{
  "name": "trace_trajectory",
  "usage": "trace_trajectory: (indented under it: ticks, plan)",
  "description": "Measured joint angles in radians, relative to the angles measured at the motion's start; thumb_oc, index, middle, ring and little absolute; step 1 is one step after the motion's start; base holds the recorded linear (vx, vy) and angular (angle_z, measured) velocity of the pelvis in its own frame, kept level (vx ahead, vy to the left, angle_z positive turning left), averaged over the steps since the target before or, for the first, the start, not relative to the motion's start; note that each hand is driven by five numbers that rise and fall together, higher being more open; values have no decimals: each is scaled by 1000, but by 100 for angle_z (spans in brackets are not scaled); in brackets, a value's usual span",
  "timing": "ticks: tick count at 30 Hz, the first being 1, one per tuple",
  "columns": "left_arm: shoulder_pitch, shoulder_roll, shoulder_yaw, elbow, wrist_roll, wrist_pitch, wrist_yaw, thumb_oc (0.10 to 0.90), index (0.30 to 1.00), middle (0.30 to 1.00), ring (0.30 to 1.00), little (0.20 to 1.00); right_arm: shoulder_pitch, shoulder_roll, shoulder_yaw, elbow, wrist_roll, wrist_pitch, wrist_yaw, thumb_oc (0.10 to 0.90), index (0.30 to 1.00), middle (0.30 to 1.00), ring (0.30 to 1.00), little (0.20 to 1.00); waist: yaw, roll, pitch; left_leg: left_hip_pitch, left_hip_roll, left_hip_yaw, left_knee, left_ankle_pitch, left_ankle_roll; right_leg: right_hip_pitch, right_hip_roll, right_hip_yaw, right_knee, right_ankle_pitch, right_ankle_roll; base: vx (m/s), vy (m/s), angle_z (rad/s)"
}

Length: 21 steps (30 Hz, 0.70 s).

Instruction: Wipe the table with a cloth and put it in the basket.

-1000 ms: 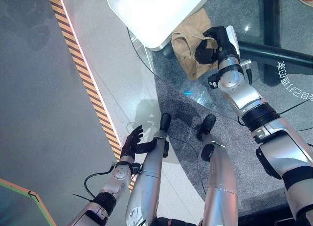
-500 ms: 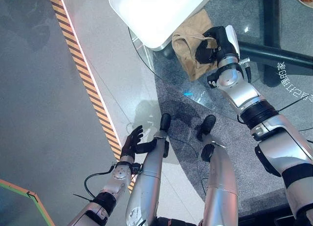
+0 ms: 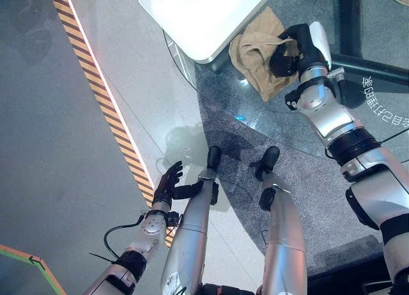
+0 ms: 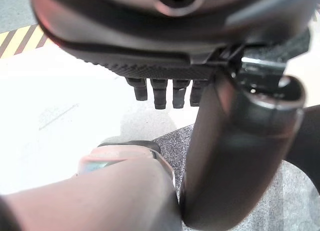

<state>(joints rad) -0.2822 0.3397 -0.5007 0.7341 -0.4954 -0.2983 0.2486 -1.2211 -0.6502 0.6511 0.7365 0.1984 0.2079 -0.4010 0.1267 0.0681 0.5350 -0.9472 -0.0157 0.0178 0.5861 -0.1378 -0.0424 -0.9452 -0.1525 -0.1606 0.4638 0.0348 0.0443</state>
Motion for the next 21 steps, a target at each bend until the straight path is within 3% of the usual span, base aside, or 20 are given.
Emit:
trace_trajectory:
  ticks: [9, 21]
  plan:
    - [9, 57, 3, 1, -1, -3, -2, 800, 900, 900, 900, 900, 30, -97, -22, 3, 0, 0, -2, 100, 300, 300, 300, 200, -39, -21, 3, 11, -8, 48, 13, -16, 27, 3, -8, 43, -16, 15, 18, -1, -41, -9]
    - [30, 82, 24, 1, 0, 7, 0, 800, 900, 900, 900, 900, 211, -182, -194, -11, 0, 3, -43, 100, 300, 300, 300, 200, -79, -28, 3, 40, -7, 86, 3, -27, 44, 7, -5, 82, -15, 18, 20, 8, -11, -6]
